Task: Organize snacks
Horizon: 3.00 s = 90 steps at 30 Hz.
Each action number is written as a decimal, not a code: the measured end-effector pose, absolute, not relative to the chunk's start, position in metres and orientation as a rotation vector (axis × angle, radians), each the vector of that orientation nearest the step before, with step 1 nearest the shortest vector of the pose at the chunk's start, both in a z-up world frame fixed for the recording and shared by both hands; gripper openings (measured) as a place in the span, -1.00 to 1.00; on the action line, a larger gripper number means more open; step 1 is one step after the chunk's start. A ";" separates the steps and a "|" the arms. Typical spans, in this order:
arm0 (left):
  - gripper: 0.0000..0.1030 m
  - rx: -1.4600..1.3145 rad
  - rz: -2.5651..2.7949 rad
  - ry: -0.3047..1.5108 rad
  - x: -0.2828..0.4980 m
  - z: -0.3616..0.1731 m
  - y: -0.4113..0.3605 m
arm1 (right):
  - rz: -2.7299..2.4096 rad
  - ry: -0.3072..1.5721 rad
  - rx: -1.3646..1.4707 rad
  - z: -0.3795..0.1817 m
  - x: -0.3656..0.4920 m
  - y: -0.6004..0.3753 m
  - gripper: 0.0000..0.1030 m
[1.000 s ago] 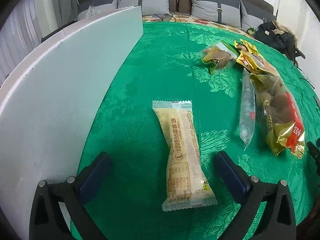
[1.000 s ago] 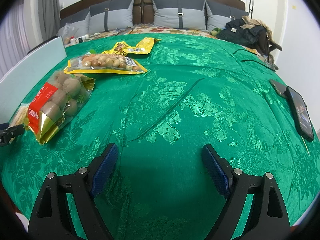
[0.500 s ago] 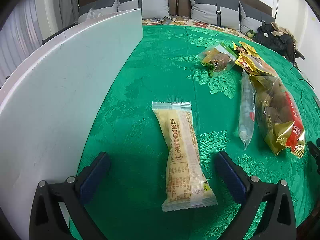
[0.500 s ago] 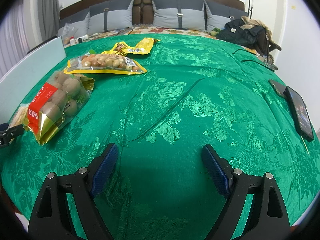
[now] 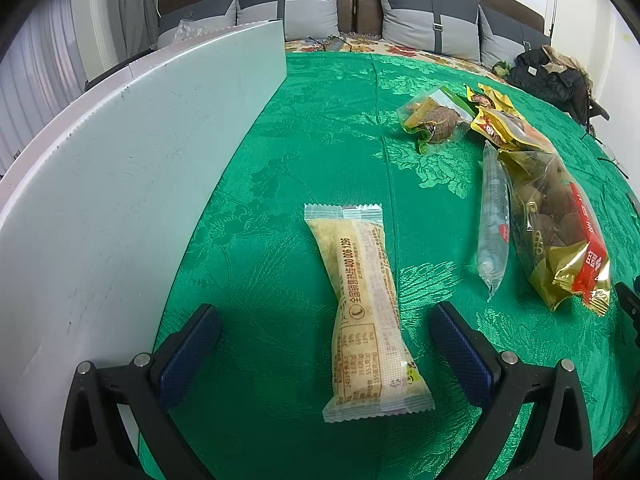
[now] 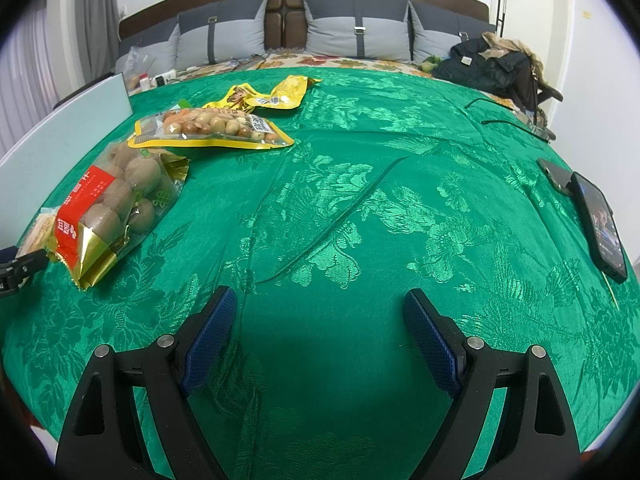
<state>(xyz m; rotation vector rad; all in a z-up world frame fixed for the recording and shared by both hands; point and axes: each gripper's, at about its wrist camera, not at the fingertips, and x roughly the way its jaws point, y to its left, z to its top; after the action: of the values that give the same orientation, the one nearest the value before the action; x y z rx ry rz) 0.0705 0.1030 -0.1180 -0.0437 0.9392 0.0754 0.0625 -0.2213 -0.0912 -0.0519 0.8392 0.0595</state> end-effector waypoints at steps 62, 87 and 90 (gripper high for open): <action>1.00 -0.040 0.075 0.937 0.071 -0.119 0.102 | 0.060 0.834 -0.051 -0.094 0.061 -0.221 0.70; 0.43 -0.130 -0.031 0.968 0.075 -0.106 0.116 | 0.059 0.832 -0.051 -0.095 0.060 -0.220 0.70; 0.31 -0.092 -0.039 0.968 0.075 -0.106 0.112 | 0.060 0.832 -0.051 -0.096 0.060 -0.221 0.70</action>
<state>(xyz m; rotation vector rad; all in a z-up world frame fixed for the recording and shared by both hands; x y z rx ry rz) 0.0753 0.1116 -0.1062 -0.0923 0.9684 -0.0389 0.0602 -0.2206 -0.0959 -0.0509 0.8319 0.0595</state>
